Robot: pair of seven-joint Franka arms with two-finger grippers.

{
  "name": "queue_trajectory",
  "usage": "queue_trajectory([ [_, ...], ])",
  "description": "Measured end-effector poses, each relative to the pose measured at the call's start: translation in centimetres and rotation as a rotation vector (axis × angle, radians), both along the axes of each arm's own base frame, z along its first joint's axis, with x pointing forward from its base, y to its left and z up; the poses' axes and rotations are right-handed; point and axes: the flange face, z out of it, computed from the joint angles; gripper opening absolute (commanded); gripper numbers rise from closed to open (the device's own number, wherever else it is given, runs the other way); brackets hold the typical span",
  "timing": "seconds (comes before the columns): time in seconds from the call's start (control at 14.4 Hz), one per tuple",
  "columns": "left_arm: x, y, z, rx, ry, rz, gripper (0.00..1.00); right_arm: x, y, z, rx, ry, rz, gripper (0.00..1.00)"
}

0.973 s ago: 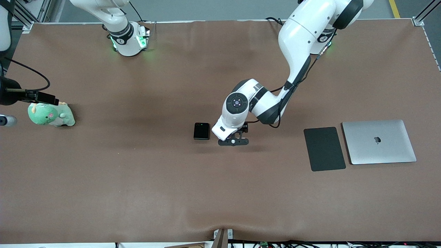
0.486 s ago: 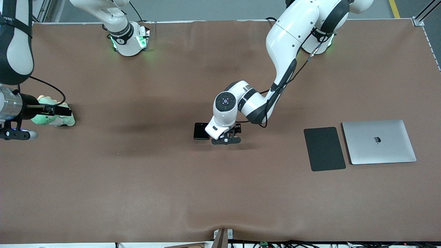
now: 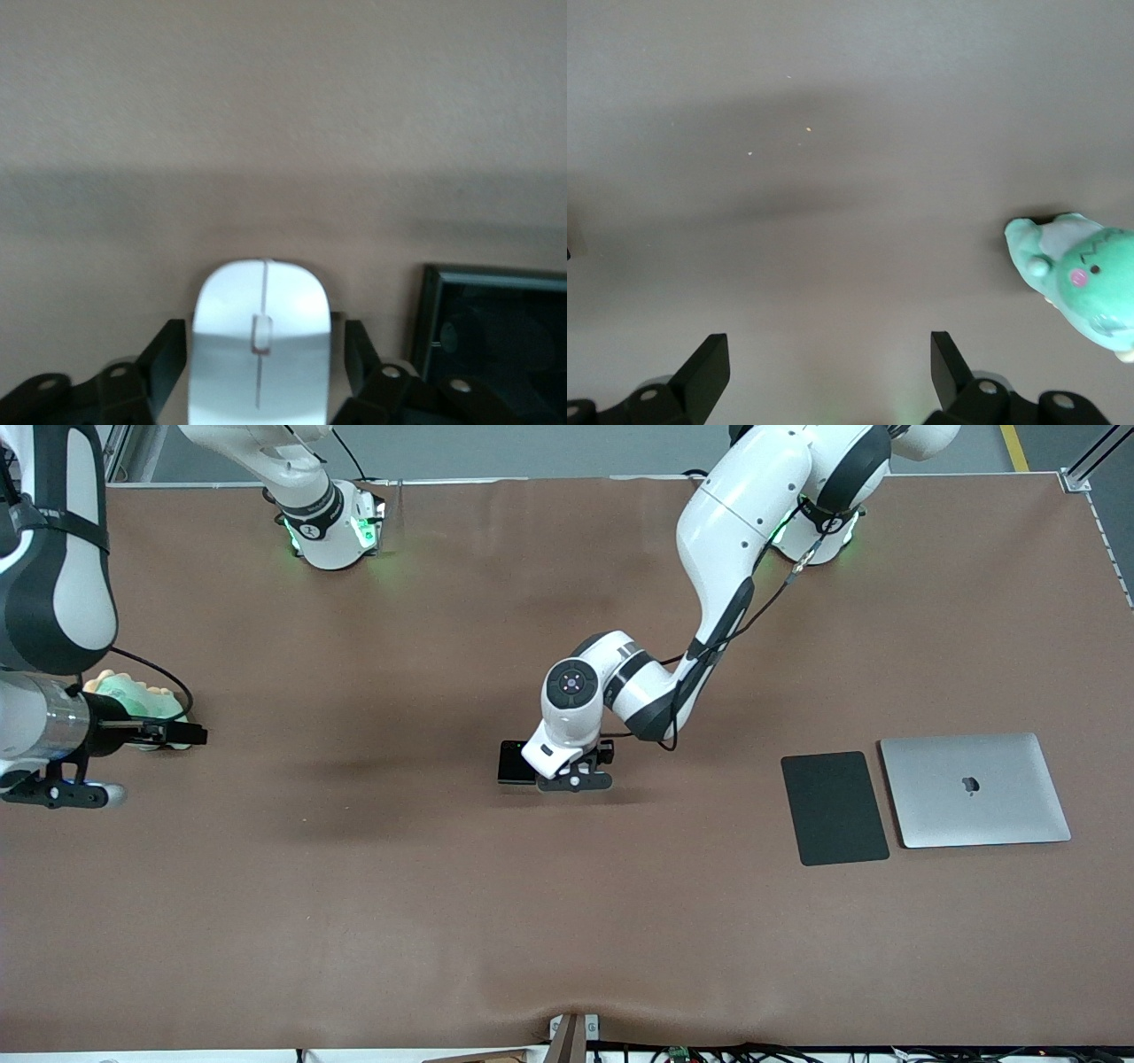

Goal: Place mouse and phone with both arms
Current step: 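Grasp the white mouse with the left gripper while the right gripper reaches out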

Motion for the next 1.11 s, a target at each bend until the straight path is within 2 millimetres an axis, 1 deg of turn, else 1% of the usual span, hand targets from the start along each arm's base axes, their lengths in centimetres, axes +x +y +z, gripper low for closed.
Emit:
queue_trajectory([
  [0.07,-0.5,-0.4,0.0,0.001,0.001,-0.008,0.72,0.2,0.7,-0.6,0.004,0.004,0.008,1.00],
  [0.21,-1.0,-0.9,-0.1,0.005,0.004,-0.017,0.63,0.6,2.4,-1.7,0.007,0.006,0.029,1.00],
  [0.42,-1.0,-0.8,-0.1,0.008,0.005,-0.017,0.47,1.2,5.3,-3.1,0.000,-0.002,0.033,1.00],
  [0.63,-1.0,-0.8,-0.1,0.009,0.005,-0.016,0.43,1.5,8.4,-3.9,-0.002,-0.013,0.028,1.00],
  [0.83,-0.3,-0.4,0.3,0.014,0.003,-0.007,0.42,1.7,10.7,-4.7,0.040,-0.021,0.014,1.00],
  [0.97,0.8,0.1,1.7,0.007,-0.010,0.008,0.42,1.8,12.1,-5.4,0.040,-0.021,0.003,1.00],
  [1.11,2.4,1.2,3.9,0.006,-0.028,0.027,0.42,1.7,13.9,-5.9,0.041,-0.018,0.011,1.00],
])
